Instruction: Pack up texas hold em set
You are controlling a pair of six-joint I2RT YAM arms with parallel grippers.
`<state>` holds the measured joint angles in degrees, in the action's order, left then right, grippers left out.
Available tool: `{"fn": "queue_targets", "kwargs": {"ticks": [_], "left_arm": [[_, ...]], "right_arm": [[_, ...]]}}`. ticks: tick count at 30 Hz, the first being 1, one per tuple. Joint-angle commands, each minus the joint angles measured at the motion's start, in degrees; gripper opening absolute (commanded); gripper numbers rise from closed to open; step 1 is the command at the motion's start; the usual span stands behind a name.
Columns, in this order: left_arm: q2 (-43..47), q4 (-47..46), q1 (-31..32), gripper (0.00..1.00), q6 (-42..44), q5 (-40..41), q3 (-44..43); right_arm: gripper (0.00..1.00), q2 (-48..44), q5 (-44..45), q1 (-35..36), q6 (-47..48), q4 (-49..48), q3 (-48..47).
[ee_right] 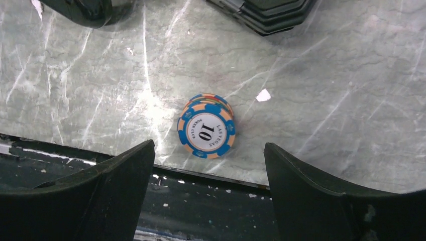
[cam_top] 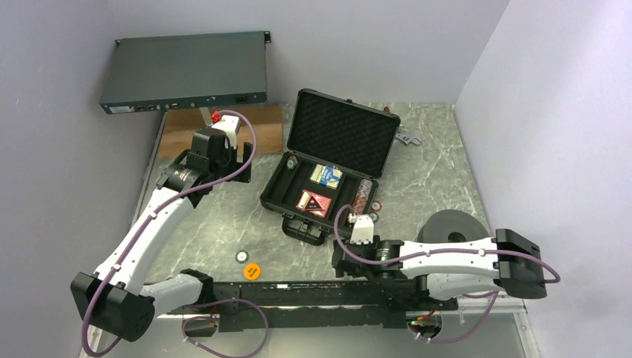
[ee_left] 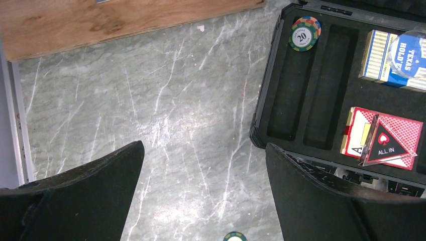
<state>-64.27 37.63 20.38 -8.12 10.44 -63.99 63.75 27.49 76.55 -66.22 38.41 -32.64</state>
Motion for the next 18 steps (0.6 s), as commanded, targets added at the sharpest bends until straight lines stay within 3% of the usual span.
{"fn": "queue_targets", "kwargs": {"ticks": [1,9,18], "left_arm": [[1.69,-1.17,0.51,0.97,0.74,1.26,0.10],[1.47,-1.00,0.89,0.97,0.91,1.97,0.08],[1.53,-0.99,1.39,0.97,1.09,2.27,0.14]], "right_arm": [[0.83,2.95,7.72,4.25,-6.04,-3.11,-0.19],[0.78,6.07,9.14,5.10,-9.46,-1.08,-0.62],[0.64,11.58,9.29,5.10,-8.54,-3.10,-1.34]]}}
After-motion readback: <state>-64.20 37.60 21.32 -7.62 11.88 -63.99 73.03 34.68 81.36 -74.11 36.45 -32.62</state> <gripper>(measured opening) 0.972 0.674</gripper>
